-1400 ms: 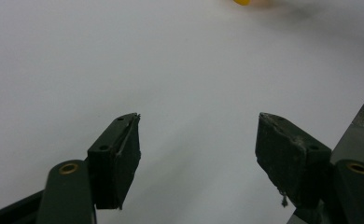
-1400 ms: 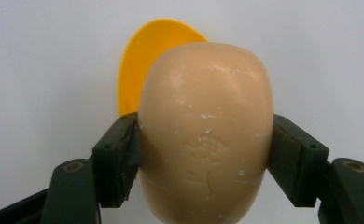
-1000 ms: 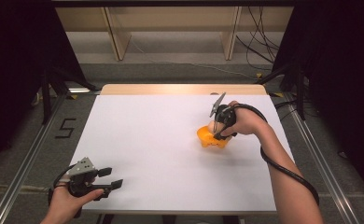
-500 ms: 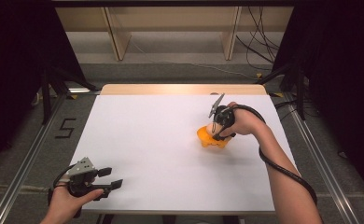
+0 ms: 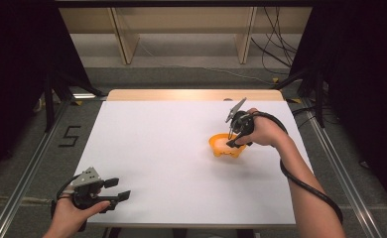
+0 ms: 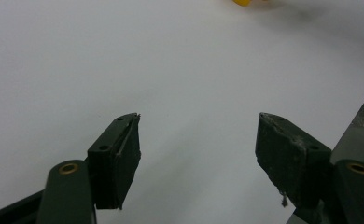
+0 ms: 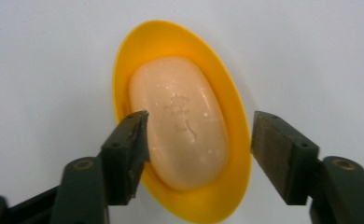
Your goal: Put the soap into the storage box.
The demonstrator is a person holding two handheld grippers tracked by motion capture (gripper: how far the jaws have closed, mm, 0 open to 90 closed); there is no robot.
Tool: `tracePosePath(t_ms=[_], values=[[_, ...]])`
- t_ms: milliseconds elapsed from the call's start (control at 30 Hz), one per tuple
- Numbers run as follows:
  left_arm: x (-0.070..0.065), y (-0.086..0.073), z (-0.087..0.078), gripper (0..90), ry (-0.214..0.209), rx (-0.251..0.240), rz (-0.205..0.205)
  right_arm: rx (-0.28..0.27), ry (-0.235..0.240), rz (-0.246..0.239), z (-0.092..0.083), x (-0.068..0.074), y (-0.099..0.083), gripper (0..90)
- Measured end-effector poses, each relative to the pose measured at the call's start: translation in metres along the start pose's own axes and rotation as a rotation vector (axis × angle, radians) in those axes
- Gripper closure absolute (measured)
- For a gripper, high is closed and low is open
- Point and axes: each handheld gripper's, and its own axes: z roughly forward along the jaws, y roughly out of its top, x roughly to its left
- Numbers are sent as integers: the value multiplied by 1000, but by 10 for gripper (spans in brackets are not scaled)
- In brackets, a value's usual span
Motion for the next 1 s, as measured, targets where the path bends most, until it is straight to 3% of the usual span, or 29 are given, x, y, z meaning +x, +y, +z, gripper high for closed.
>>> tracePosePath(t_ms=[133, 200, 267, 300, 333, 400, 433, 500, 533, 600, 633, 667, 733, 767, 867, 900, 967, 1000], values=[[0, 0, 0, 305, 0, -1, -1, -34, -30, 36, -9, 5, -8, 510], [0, 0, 0, 305, 1, 3, 4, -62, -60, 90, -17, 12, -19, 557], [0, 0, 0, 305, 1, 2, 5, -79, -87, 105, -21, 17, -32, 570], [0, -1, 1, 305, -3, -6, 6, -101, -107, 139, -23, 26, -47, 553], [0, -1, 1, 305, -3, -6, 6, -101, -107, 139, -23, 26, -47, 553], [0, -1, 2, 305, -2, -12, 5, -118, -126, 168, -21, 33, -63, 532], [0, -1, 2, 305, -7, -4, 6, -128, -120, 195, -15, 42, -84, 516], [0, -1, 2, 305, -5, 2, 6, -147, -142, 217, -10, 49, -99, 493], [0, -1, 2, 305, -5, 2, 6, -165, -167, 253, -6, 54, -108, 491], [-1, -2, 3, 305, 1, -7, 1, -148, -156, 273, -5, 59, -116, 488], [-1, -2, 4, 305, 0, -6, -3, -186, -189, 332, 2, 67, -132, 490], [0, -1, 3, 305, -4, 1, -2, -186, -189, 332, 2, 67, -132, 490], [0, -1, 3, 305, 1, -1, 7, -173, -191, 383, 2, 73, -142, 493], [-1, -1, 3, 305, -6, -5, 3, -195, -209, 431, 1, 77, -150, 504], [0, -1, 3, 305, -5, -1, 11, -216, -229, 457, 0, 81, -157, 522], [0, -1, 3, 305, -5, -1, 11, -211, -228, 488, -2, 83, -158, 541], [-1, -2, 4, 305, -9, -3, -7, -219, -257, 471, -2, 83, -160, 551], [-1, -1, 3, 305, -8, 2, 1, -219, -256, 488, -2, 83, -161, 560]])
